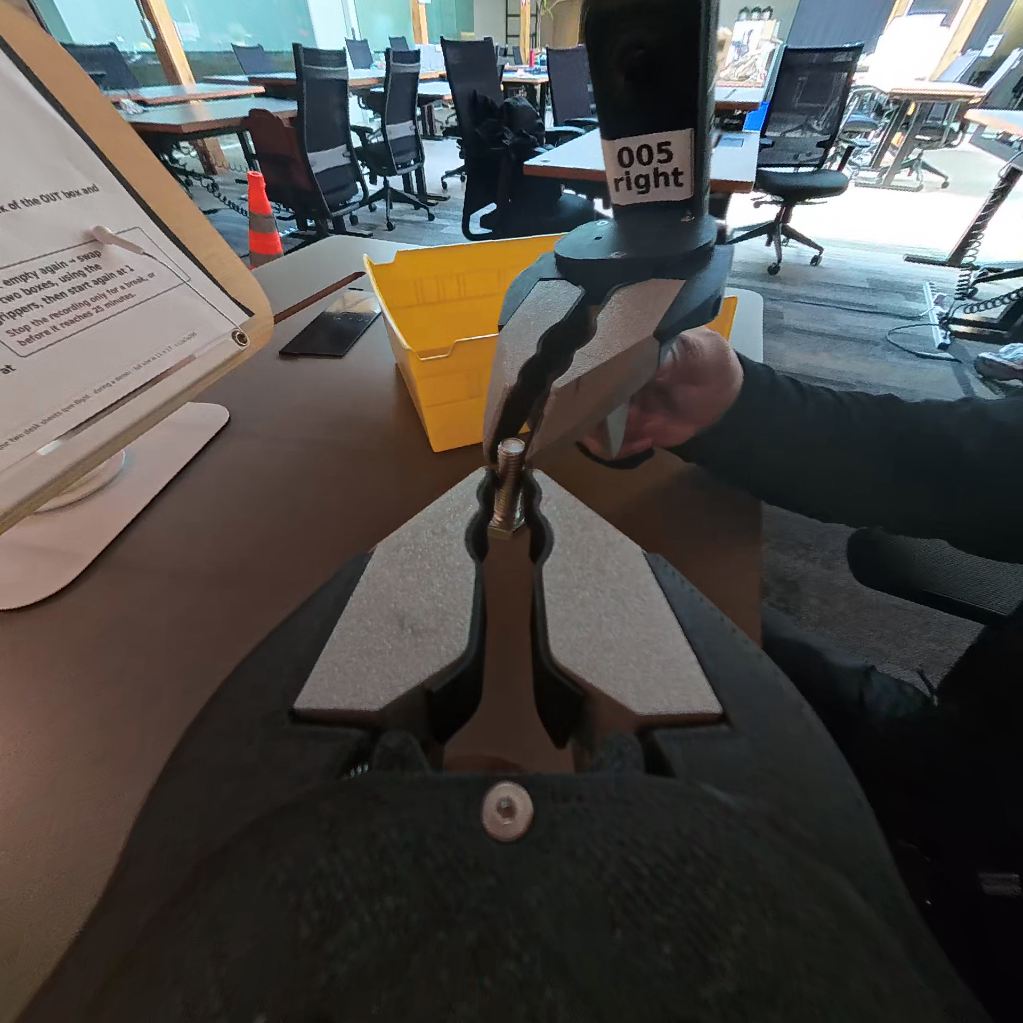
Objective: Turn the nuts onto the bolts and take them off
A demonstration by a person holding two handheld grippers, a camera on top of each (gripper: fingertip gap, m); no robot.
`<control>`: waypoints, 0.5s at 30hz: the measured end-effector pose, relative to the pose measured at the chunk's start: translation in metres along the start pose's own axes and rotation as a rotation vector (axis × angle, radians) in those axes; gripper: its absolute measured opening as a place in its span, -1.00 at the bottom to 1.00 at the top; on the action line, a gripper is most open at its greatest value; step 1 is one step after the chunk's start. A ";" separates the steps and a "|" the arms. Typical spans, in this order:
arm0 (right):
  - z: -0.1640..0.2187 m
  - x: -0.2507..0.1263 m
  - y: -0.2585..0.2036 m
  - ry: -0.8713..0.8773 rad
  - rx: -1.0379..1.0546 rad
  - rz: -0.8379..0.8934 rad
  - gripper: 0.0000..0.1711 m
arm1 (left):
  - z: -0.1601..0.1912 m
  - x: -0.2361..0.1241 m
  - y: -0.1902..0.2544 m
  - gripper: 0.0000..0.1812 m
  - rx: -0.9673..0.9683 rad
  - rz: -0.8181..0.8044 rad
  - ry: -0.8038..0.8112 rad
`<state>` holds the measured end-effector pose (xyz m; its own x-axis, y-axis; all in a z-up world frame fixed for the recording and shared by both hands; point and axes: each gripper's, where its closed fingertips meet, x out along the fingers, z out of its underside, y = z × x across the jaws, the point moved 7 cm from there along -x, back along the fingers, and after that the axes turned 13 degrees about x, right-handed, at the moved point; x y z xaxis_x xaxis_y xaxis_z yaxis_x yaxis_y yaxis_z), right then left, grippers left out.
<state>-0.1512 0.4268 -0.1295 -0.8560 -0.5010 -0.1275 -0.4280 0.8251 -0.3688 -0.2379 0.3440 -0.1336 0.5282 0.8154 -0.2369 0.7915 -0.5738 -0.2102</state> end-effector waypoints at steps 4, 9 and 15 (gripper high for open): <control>0.005 0.004 0.011 -0.013 0.026 0.056 -0.92 | 0.010 0.006 -0.007 -0.92 -0.047 -0.022 -0.036; 0.027 0.012 0.042 -0.122 0.050 0.258 -0.92 | 0.027 -0.006 -0.014 -0.72 -0.127 -0.077 -0.116; 0.065 0.016 0.073 -0.333 0.049 0.387 -0.92 | 0.006 -0.119 -0.050 -0.67 -0.001 -0.264 -0.411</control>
<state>-0.1770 0.4620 -0.2180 -0.8071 -0.2238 -0.5464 -0.0771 0.9574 -0.2784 -0.3424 0.2749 -0.1004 0.1446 0.8353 -0.5304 0.8826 -0.3512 -0.3125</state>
